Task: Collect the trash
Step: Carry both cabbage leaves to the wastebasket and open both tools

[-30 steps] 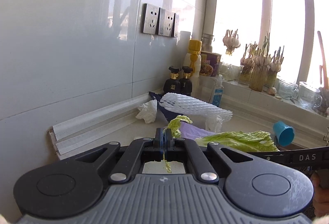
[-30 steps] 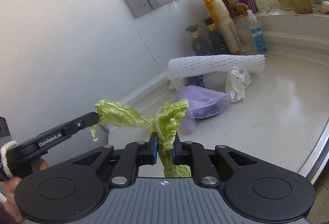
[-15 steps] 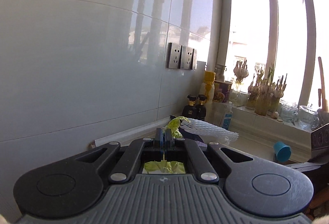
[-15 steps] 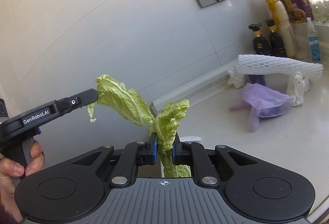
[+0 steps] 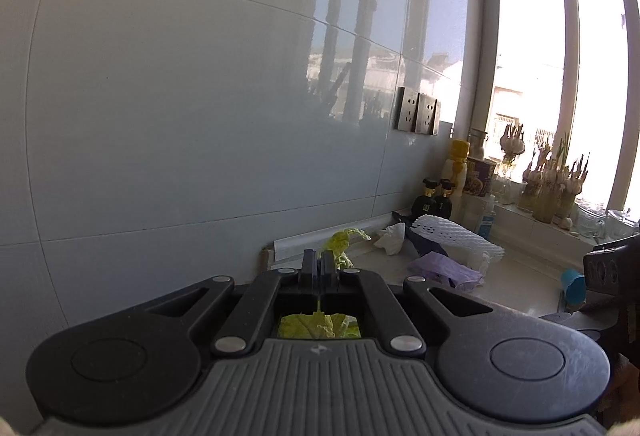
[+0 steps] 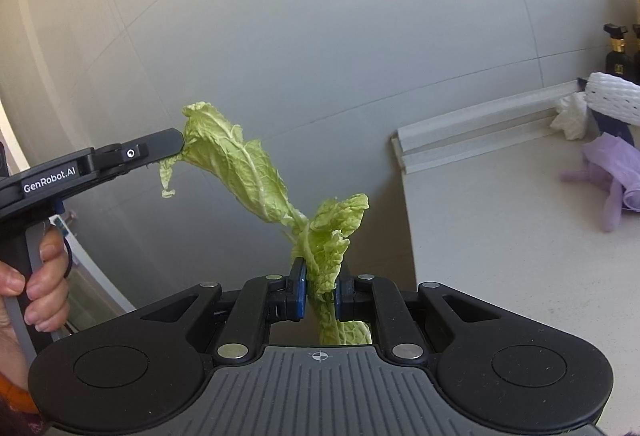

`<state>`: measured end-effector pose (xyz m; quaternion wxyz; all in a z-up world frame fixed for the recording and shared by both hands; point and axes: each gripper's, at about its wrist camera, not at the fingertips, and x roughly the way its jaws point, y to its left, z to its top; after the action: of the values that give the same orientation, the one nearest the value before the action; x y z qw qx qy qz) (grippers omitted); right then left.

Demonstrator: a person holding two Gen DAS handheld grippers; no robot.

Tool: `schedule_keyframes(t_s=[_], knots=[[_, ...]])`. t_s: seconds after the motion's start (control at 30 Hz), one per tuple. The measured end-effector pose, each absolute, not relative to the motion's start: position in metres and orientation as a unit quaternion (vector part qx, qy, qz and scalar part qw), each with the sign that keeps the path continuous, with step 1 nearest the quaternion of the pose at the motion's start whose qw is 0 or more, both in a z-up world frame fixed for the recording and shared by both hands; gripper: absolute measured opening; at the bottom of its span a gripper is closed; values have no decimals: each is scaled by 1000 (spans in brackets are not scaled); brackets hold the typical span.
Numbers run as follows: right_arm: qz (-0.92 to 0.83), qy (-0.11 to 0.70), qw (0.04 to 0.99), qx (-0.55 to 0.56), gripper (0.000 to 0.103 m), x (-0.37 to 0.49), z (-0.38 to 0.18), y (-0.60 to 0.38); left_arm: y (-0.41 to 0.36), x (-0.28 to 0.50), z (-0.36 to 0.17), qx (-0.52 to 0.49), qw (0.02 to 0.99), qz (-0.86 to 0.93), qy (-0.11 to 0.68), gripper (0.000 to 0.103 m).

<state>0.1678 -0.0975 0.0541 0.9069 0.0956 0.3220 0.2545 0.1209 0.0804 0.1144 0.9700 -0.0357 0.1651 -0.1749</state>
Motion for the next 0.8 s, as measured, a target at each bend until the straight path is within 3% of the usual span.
schedule_keyframes(t_s=[0.8], knots=[[227,486,842,-58,12,190,-57,4,111,126,-12,-79,939,-122,313,1]])
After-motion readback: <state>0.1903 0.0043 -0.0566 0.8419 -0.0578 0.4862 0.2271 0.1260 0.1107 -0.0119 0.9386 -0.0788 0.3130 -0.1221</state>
